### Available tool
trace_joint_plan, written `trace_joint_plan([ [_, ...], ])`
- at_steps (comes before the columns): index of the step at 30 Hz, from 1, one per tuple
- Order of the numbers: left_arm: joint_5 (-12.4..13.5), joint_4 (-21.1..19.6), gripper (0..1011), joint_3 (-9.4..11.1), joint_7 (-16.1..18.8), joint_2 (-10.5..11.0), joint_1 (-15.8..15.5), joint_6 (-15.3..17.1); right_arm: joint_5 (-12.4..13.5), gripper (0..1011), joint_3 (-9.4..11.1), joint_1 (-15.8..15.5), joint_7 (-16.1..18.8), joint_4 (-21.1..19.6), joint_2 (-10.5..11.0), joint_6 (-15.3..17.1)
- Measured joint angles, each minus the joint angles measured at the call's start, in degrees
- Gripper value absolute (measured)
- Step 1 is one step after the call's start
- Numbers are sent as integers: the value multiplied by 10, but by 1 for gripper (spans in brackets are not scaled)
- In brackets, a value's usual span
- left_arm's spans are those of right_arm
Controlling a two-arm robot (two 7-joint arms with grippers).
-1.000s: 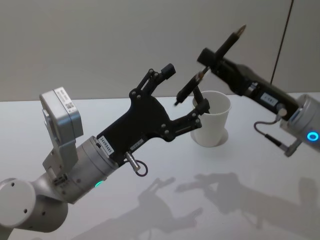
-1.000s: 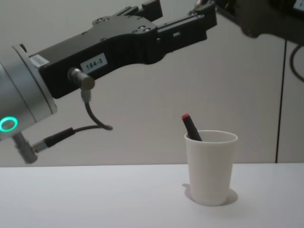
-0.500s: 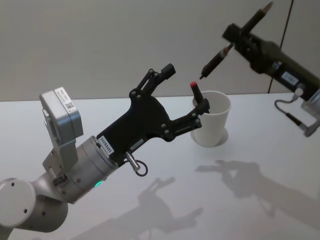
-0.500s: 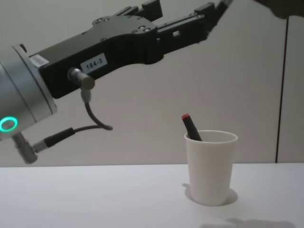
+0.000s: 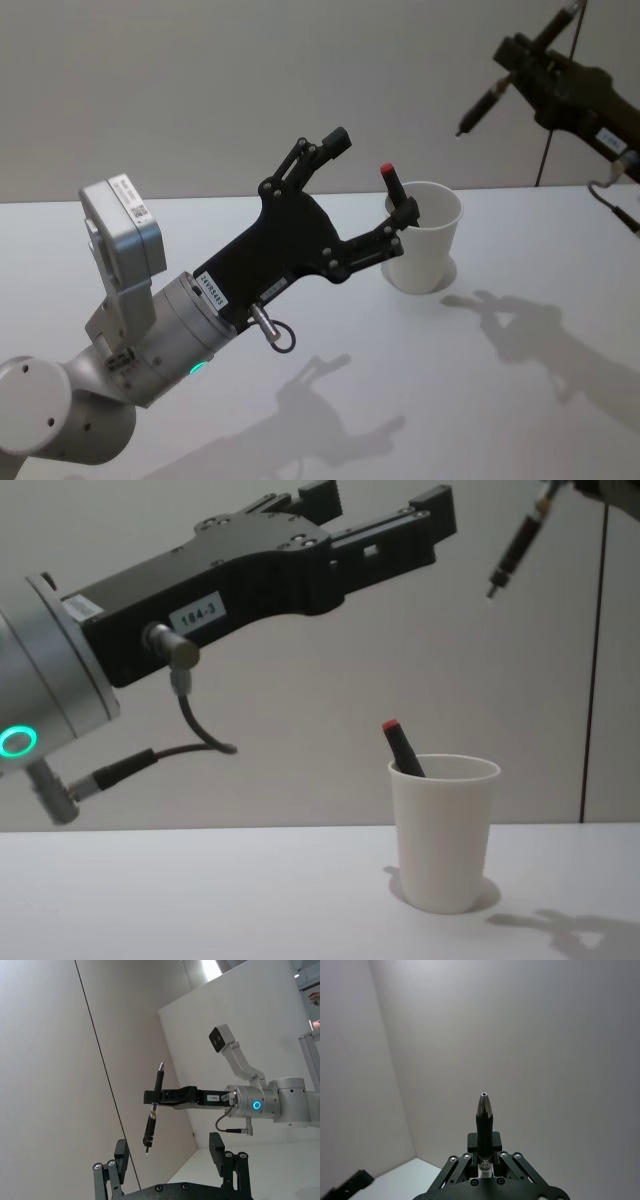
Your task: Place the pen into the pen holder.
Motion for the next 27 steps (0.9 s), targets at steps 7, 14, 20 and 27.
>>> trace_joint_plan([
  [7, 0, 0, 1001, 0, 0, 0, 0, 0, -43, 145, 2, -3, -38, 10, 7, -15],
  [14, 0, 0, 1001, 0, 0, 0, 0, 0, -88, 144, -3, -4, -73, 35, 4, -30],
  [20, 0, 0, 1001, 0, 0, 0, 0, 0, -110, 145, -10, -1, -83, 60, -4, -39],
  [27, 0, 0, 1001, 0, 0, 0, 0, 0, -118, 144, -21, 10, -71, 88, -19, -47],
])
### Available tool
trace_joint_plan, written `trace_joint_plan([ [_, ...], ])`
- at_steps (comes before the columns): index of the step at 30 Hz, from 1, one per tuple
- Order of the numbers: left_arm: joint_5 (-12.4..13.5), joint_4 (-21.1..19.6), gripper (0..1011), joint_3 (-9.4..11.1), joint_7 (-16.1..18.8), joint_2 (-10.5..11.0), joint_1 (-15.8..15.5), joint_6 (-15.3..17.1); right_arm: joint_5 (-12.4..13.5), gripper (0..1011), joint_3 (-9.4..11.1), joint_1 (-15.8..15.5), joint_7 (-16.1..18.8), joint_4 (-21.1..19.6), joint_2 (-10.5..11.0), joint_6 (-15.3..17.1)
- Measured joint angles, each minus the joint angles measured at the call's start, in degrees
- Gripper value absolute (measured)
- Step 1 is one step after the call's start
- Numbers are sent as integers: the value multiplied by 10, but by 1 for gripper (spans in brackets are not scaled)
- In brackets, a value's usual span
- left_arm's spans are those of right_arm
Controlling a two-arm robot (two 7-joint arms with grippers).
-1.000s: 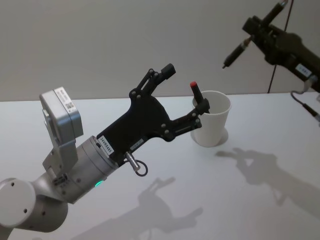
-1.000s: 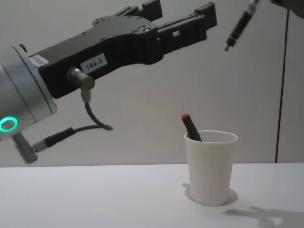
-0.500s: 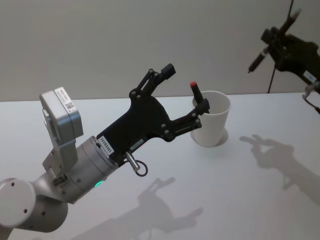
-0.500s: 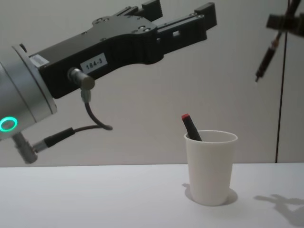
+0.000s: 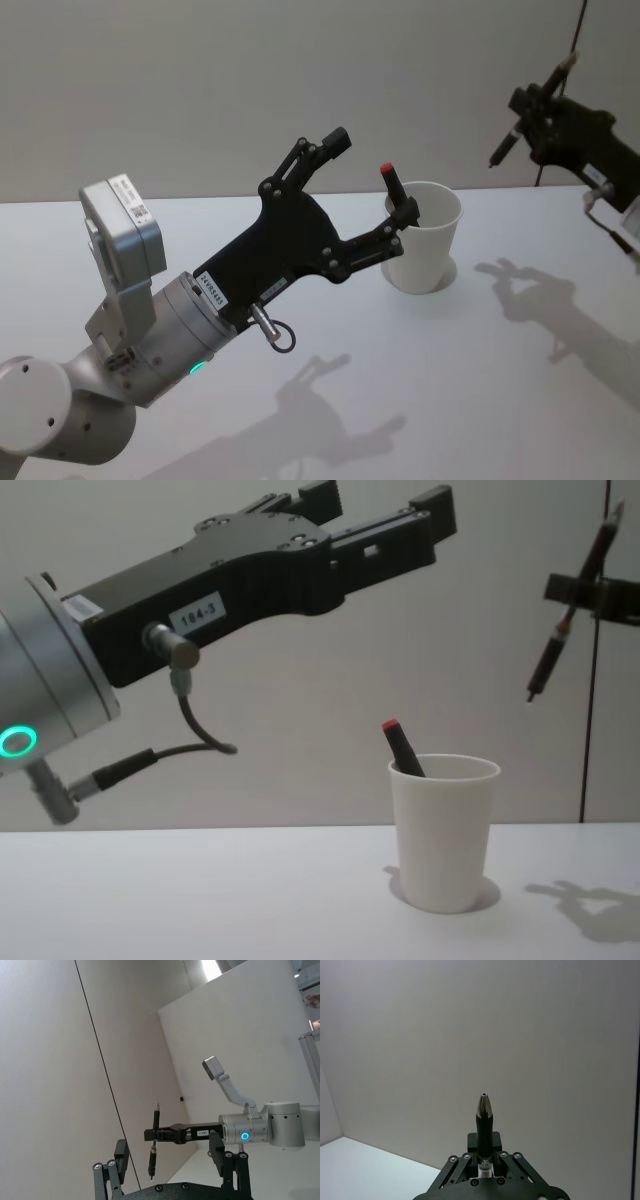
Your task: Place the pen into the pen holder.
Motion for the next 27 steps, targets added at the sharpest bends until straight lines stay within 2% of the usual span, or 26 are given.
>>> trace_joint_plan([
  [14, 0, 0, 1001, 0, 0, 0, 0, 0, 4, 145, -22, 27, 33, 46, -35, -1],
  [27, 0, 0, 1001, 0, 0, 0, 0, 0, -5, 145, -33, 37, 28, 69, -49, 14],
])
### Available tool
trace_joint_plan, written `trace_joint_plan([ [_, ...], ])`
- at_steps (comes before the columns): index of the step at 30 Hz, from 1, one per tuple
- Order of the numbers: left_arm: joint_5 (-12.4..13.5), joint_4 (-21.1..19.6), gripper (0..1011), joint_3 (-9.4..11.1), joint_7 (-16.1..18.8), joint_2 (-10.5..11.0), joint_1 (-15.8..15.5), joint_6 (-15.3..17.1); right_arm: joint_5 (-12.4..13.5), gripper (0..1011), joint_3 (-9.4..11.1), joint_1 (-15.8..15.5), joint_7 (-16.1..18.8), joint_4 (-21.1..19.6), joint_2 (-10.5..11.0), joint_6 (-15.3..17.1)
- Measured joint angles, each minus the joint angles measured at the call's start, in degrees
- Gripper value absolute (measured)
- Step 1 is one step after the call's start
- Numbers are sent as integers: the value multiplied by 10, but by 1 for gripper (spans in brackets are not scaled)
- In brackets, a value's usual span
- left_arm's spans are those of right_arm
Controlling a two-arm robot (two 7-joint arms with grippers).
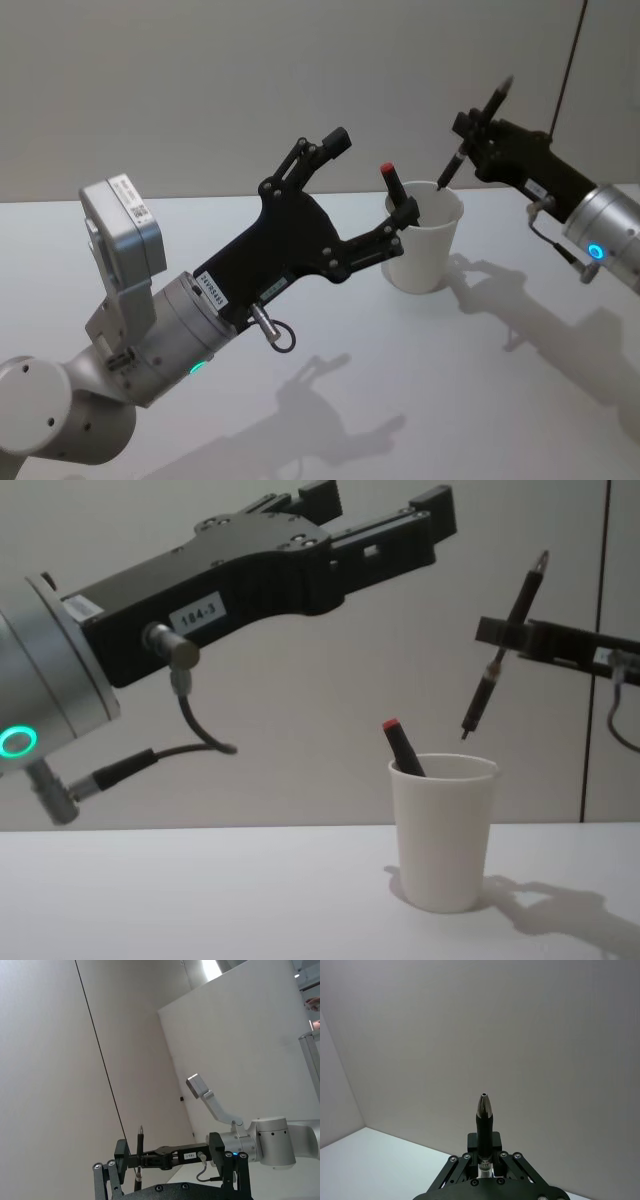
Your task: Place the pen into the pen holder.
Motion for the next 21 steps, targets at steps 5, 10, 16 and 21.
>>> trace_joint_plan([
  [5, 0, 0, 1001, 0, 0, 0, 0, 0, -8, 144, -5, 3, -1, 4, -4, 7],
  [10, 0, 0, 1001, 0, 0, 0, 0, 0, -14, 144, -9, 5, 1, 8, -8, 12],
  [16, 0, 0, 1001, 0, 0, 0, 0, 0, -23, 145, -14, 7, 1, 11, -11, 18],
  [21, 0, 0, 1001, 0, 0, 0, 0, 0, -28, 145, -15, 8, -3, 11, -12, 22],
])
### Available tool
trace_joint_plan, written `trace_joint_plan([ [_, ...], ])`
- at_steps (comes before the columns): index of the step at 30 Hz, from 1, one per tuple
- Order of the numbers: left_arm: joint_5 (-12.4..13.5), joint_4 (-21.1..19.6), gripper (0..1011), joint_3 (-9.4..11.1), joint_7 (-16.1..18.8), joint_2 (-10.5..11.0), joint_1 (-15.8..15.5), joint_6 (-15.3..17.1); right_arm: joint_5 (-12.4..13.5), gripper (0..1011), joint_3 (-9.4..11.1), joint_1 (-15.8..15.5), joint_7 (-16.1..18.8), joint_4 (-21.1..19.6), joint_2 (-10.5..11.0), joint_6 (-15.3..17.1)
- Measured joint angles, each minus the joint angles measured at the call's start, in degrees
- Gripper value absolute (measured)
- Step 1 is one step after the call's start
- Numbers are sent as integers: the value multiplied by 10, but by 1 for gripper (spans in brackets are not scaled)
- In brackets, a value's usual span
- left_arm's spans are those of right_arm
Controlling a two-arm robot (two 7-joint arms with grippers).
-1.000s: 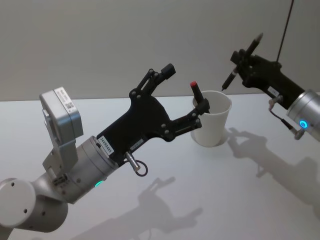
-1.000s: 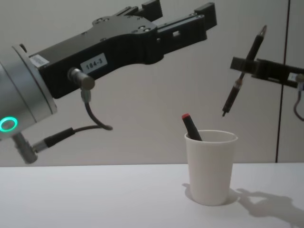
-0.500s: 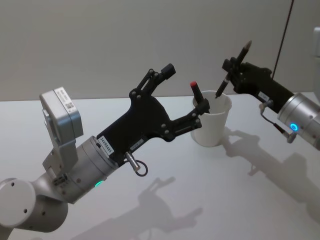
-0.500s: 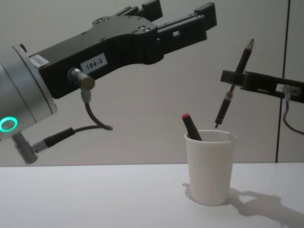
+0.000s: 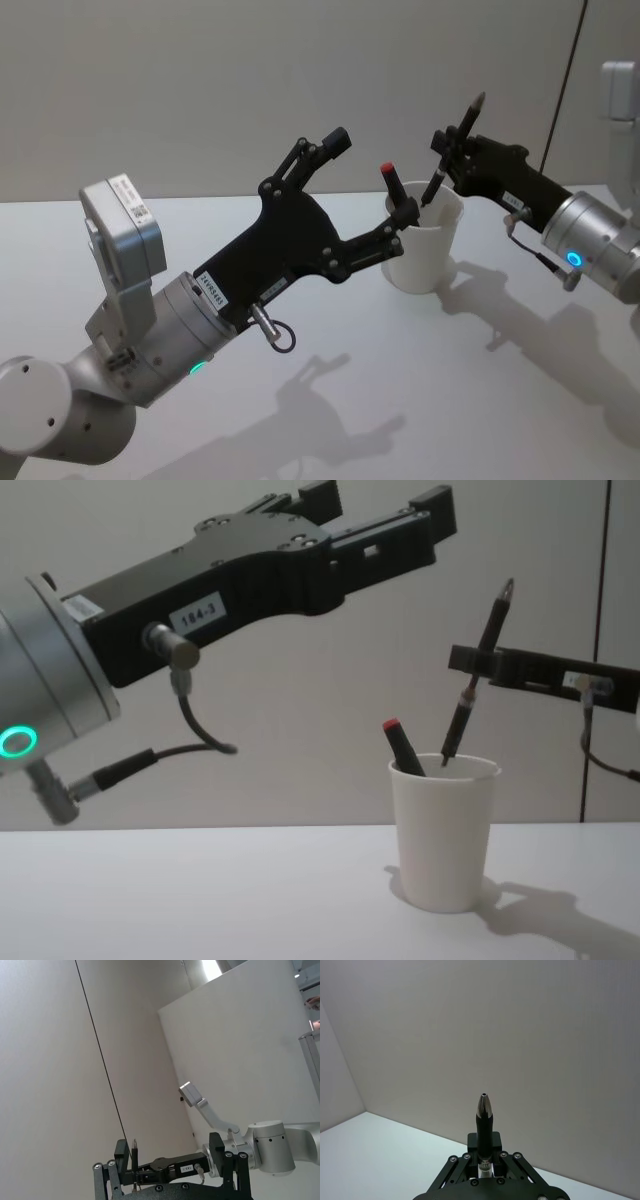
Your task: Place the pen into the pen holder.
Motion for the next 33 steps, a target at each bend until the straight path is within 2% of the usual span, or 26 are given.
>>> trace_joint_plan([
  [13, 0, 0, 1001, 0, 0, 0, 0, 0, -5, 145, -4, -4, -18, -12, 0, 16],
  [30, 0, 0, 1001, 0, 0, 0, 0, 0, -7, 146, -7, -6, -24, -19, -1, 24],
  [32, 0, 0, 1001, 0, 0, 0, 0, 0, -7, 166, -7, -6, -25, -19, -2, 24],
  [33, 0, 0, 1001, 0, 0, 0, 0, 0, -7, 222, -7, -6, -25, -19, -2, 24],
])
